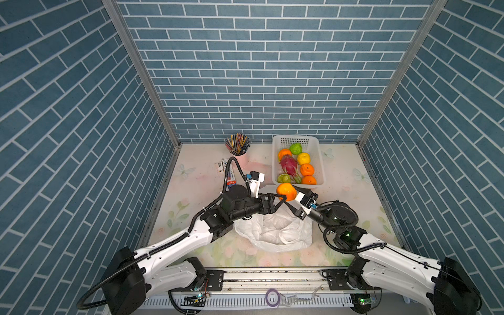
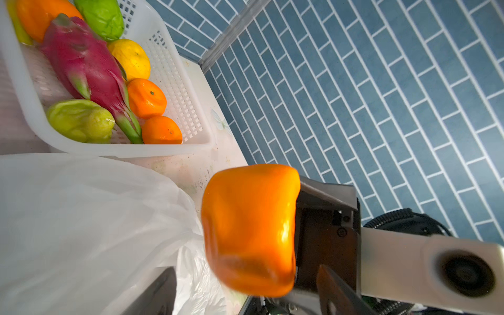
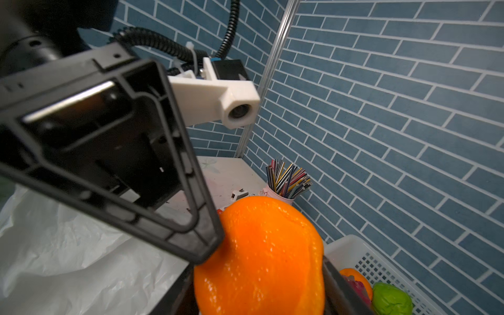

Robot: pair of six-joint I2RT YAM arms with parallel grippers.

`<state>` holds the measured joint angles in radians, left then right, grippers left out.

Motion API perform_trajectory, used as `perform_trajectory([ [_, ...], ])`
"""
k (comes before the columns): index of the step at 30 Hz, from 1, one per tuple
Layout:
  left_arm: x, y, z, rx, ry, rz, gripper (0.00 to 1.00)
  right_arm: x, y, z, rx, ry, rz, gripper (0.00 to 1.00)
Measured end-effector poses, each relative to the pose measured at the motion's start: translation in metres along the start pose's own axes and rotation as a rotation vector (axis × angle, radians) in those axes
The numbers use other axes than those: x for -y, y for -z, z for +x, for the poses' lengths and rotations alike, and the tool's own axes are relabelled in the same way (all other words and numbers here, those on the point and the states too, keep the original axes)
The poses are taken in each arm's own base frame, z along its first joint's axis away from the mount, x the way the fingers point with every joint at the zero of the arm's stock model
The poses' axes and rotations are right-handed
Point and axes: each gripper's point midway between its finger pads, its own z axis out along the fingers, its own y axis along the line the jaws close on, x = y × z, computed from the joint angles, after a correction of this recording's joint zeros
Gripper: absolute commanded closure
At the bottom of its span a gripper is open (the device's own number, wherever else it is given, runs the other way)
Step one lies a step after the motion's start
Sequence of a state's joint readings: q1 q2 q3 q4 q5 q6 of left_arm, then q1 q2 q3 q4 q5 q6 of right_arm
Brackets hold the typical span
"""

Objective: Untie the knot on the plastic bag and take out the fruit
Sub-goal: 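Carry the orange into the white basket with the right gripper and release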

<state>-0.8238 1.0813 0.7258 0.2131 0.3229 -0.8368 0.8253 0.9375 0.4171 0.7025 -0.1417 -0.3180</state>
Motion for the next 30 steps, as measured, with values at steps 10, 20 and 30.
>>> perform_trajectory([
  [10,0.0,0.035,-0.034,0.106,-0.267,-0.171,0.12,0.091,-0.027,0.012,-0.148,-0.178,0.165,0.49],
  [20,-0.005,0.054,-0.04,0.146,-0.398,-0.238,0.12,0.126,-0.087,0.087,-0.4,-0.385,0.144,0.5],
  [30,-0.021,0.063,-0.035,0.145,-0.399,-0.299,0.12,0.113,-0.126,0.179,-0.616,-0.473,0.086,0.51],
])
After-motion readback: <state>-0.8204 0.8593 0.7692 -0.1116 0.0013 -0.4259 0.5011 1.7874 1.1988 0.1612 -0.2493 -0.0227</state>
